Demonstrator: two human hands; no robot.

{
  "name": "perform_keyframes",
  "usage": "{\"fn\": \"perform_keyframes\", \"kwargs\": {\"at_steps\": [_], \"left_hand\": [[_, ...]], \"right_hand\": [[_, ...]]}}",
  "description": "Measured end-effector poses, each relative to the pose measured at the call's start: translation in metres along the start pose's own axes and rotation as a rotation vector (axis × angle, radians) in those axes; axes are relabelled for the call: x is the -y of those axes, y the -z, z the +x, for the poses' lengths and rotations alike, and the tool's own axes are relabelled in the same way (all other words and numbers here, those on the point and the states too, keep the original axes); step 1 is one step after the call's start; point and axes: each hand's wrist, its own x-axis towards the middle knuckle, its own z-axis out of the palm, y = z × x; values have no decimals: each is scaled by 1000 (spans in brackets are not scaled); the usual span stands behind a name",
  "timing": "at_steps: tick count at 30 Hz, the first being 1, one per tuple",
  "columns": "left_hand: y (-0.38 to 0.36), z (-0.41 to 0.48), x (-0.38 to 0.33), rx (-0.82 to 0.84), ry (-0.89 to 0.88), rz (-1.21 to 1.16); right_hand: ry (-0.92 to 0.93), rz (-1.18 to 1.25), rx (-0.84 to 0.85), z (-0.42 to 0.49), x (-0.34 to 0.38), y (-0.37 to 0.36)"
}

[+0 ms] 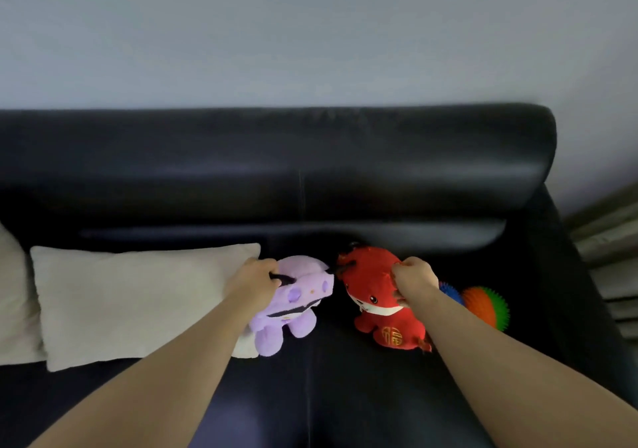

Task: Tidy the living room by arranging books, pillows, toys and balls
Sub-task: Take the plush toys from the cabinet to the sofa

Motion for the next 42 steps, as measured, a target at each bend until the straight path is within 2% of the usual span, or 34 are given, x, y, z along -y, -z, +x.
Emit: {"fn": "perform_keyframes", "kwargs": {"at_steps": [4, 9, 13, 15, 18, 21, 27, 31, 35, 38, 42], "left_hand": [[-10, 20, -7, 21, 92, -31], [-32, 38, -17, -34, 176, -56], [-44, 49, -28, -90, 213, -114], [-49, 54, -33, 17, 197, -106], [-63, 56, -32, 231, 130, 136], [-79, 56, -26, 240, 151, 174], [-90, 73, -10, 12, 151, 140], [-90, 77, -8, -13, 200, 28], [-83, 74, -2, -18, 209, -107], [-79, 69, 5, -42, 217, -217], [-83, 67, 4, -11, 166, -261]], "right_hand": [[43, -60, -42, 20, 6, 12], [77, -142, 47, 41, 15, 10], [215, -432, 32, 50, 14, -1], [235, -518, 119, 53, 14, -8], [185, -568, 307, 56, 7, -23], [187, -660, 261, 61, -5, -33], [212, -612, 135, 78, -16, -35], [262, -521, 88, 77, -18, -34], [392, -379, 133, 78, -12, -24], [395, -265, 156, 84, -15, -6], [396, -382, 120, 86, -36, 3]]}}
